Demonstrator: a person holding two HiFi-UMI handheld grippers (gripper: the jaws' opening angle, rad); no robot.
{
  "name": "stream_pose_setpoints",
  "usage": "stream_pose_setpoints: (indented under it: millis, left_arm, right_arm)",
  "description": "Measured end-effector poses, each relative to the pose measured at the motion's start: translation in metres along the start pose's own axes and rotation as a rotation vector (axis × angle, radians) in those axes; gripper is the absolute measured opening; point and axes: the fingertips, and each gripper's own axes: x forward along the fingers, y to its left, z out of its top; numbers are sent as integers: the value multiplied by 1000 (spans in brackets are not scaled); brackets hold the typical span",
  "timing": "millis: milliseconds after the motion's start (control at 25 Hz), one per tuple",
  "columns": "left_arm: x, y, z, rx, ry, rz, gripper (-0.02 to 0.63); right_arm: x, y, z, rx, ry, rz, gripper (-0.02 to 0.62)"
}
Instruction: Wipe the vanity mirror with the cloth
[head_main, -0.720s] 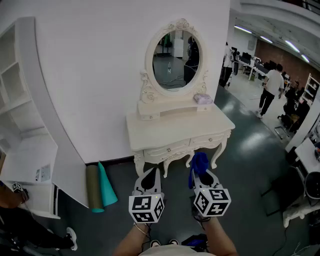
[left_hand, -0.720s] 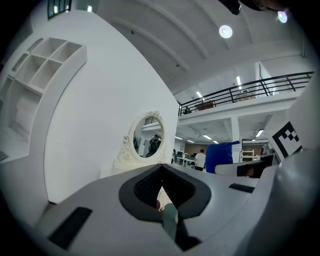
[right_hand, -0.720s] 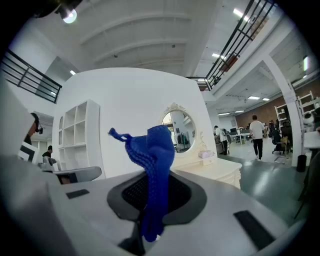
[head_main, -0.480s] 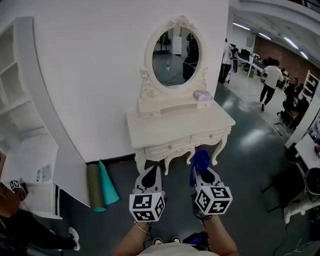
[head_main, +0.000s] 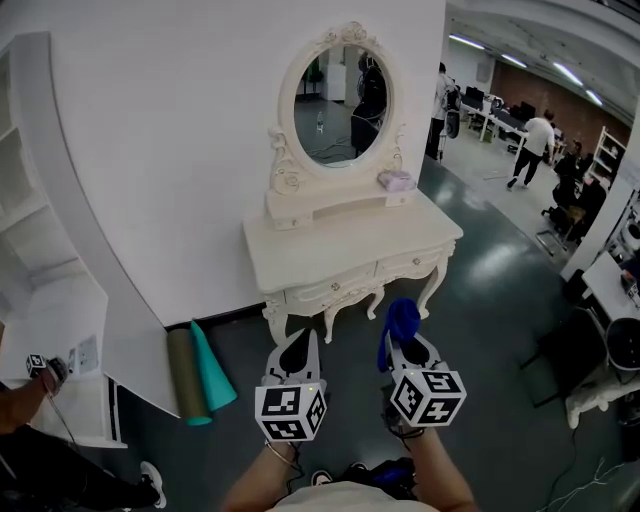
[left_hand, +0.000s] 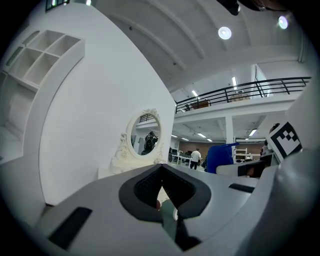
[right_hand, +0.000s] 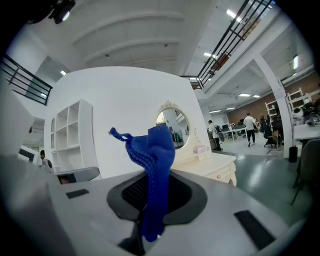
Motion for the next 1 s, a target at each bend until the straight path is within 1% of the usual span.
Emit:
stream_pose_setpoints:
  millis: [280, 480, 760, 1000]
  left_arm:
    - [16, 4, -6, 8, 19, -32, 6]
    - [38, 9, -7, 5, 21, -32, 5]
    - [93, 16, 0, 8, 4, 3, 5]
    - [164, 8, 12, 23, -4, 38, 6]
  right_arm:
    - [5, -20, -2, 23, 1, -63, 63]
    - [20, -34, 4, 21, -6, -81, 63]
    - [73, -62, 24, 8, -12, -54, 63]
    - [128, -105, 52, 9, -18, -8, 63]
